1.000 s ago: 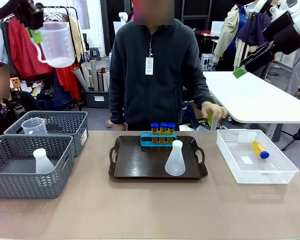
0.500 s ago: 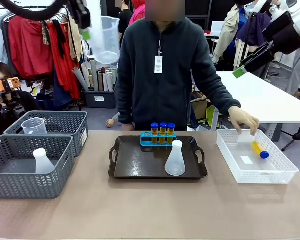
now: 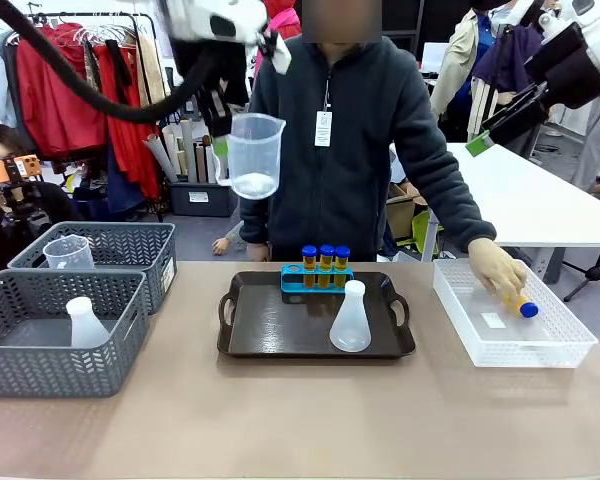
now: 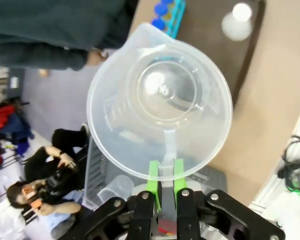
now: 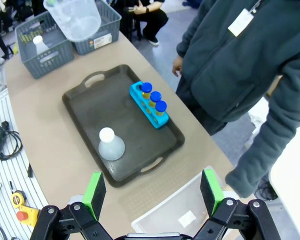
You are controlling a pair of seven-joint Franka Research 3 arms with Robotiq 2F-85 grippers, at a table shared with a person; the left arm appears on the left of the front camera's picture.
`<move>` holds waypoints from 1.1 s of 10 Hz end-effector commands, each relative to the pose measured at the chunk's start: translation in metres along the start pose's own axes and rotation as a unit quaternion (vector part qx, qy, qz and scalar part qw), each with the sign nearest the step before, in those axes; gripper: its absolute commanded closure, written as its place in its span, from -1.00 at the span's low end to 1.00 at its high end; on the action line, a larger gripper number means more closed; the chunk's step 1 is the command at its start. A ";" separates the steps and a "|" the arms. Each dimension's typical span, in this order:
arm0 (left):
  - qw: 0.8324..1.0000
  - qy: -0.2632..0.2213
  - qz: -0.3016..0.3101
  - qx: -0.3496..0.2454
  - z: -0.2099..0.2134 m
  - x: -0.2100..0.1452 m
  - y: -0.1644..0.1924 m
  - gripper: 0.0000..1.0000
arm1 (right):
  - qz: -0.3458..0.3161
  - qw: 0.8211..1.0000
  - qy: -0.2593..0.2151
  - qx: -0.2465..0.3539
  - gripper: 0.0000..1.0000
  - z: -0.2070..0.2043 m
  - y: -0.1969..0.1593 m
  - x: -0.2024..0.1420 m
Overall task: Prepare the laboratory tools.
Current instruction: Pick up one Large Measuring Cup and place it on the Handle tray.
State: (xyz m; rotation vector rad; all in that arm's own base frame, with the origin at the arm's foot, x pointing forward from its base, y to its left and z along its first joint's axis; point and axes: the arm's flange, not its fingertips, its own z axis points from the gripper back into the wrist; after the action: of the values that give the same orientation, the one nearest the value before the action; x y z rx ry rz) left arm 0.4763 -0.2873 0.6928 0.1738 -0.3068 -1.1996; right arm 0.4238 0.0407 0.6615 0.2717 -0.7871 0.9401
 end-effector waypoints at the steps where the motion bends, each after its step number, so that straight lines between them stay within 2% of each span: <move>1: 1.000 -0.003 -0.023 -0.005 -0.022 -0.007 -0.010 1.00 | 0.001 1.000 -0.004 0.001 -1.00 0.001 0.000 0.000; 4: 1.000 0.009 -0.019 -0.016 -0.050 -0.004 -0.025 1.00 | 0.001 1.000 -0.004 0.001 -1.00 0.001 0.000 0.000; 5: 1.000 0.004 0.012 -0.018 -0.048 -0.004 -0.024 1.00 | 0.001 1.000 -0.004 0.001 -1.00 0.001 0.000 0.000; 6: 0.999 0.018 -0.020 -0.020 -0.051 0.005 -0.018 1.00 | 0.001 1.000 -0.004 0.001 -1.00 0.001 0.000 0.000; 11: 0.999 0.019 -0.014 -0.022 -0.055 0.006 -0.018 1.00 | 0.001 1.000 -0.004 0.001 -1.00 0.001 0.000 0.000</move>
State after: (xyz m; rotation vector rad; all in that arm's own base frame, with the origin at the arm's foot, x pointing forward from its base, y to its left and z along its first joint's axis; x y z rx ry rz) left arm 0.4798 -0.3009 0.6359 0.1623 -0.2438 -1.2277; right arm 0.4238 0.0407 0.6615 0.2717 -0.7870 0.9401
